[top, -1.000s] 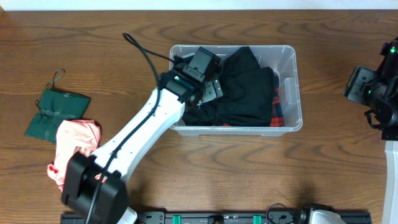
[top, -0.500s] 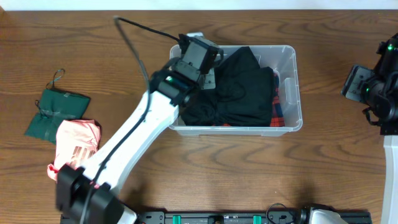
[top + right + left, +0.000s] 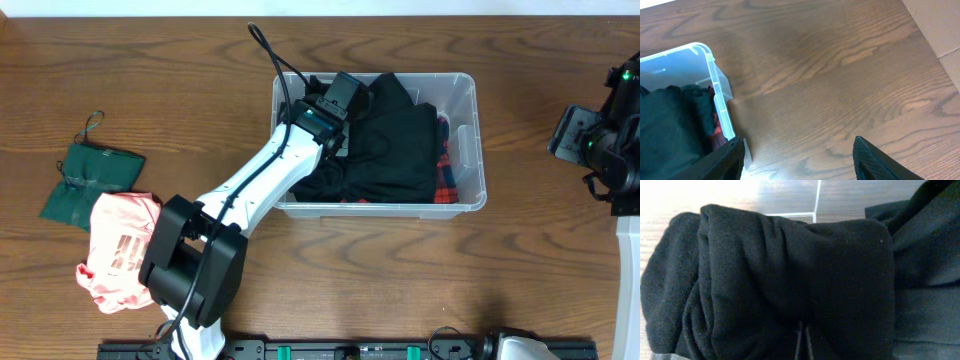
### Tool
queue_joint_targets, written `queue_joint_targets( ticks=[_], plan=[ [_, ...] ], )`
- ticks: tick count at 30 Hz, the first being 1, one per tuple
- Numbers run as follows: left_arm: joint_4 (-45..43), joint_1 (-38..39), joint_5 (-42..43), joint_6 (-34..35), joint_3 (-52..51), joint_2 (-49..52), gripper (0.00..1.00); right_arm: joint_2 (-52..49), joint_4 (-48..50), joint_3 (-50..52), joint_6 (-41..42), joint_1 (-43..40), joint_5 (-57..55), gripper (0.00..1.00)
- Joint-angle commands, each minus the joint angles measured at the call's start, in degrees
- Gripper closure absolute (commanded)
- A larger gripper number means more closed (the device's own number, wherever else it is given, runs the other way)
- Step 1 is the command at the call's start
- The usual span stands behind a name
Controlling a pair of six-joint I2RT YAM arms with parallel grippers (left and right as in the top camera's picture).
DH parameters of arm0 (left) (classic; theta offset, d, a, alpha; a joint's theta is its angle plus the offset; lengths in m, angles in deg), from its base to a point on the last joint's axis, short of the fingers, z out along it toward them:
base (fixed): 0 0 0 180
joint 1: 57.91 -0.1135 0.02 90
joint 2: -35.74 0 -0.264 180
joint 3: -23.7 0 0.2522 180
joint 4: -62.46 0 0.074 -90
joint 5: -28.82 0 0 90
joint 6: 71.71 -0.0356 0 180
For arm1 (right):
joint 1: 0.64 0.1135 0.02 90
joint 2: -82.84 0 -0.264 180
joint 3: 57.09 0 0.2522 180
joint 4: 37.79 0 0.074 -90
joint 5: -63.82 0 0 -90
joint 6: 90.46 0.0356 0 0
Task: Pack container
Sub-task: 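Lower the taped black garment into the bin and release, then return the left gripper and grasp the pink garment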
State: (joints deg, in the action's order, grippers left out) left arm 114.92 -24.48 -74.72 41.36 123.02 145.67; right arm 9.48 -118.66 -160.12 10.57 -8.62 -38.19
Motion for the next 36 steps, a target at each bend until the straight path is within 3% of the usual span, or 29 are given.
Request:
queue_joint_targets(
  ticks=[1,3,4,6,8,15,22,27,36],
  plan=[
    [2.9,-0.7,-1.0,-3.8,-1.1,-1.0,0.94,-0.1,-0.2,0.2,-0.9,-0.2,0.0,0.33],
    [4.3,-0.9,-3.4,-3.8,-0.8,-6.4,0.88,-0.1,-0.2,0.2,-0.9,-0.2,0.0,0.33],
    [5.0,-0.9,-4.4,-3.9,-0.8,-9.5,0.71,-0.1,-0.2,0.2,-0.9,-0.2,0.0,0.33],
    [7.1,-1.7,-6.5,-4.2,-0.8,-16.2,0.26,-0.1,-0.2,0.2,-0.9,-0.2,0.0,0.33],
    [9.9,-3.8,-7.1,-4.1,-0.8,-23.3,0.13,-0.1,-0.2,0.2,-1.1,-0.2,0.0,0.33],
    [25.4,-23.0,-7.0,6.4,-1.2,-38.0,0.01,-0.2,0.0,0.2,-1.0,-0.2,0.0,0.32],
    [34.1,-42.4,-6.9,6.2,-7.5,-36.4,0.01,-0.2,0.0,0.2,-1.0,-0.2,0.0,0.32],
    [30.8,-46.8,-7.1,6.2,-16.4,-30.7,0.01,-0.2,0.2,0.2,-1.0,-0.2,0.1,0.32],
    [22.1,-47.0,-12.3,6.2,-26.5,-16.3,0.01,-0.2,0.2,0.2,-1.0,-0.2,0.3,0.32]
  ],
)
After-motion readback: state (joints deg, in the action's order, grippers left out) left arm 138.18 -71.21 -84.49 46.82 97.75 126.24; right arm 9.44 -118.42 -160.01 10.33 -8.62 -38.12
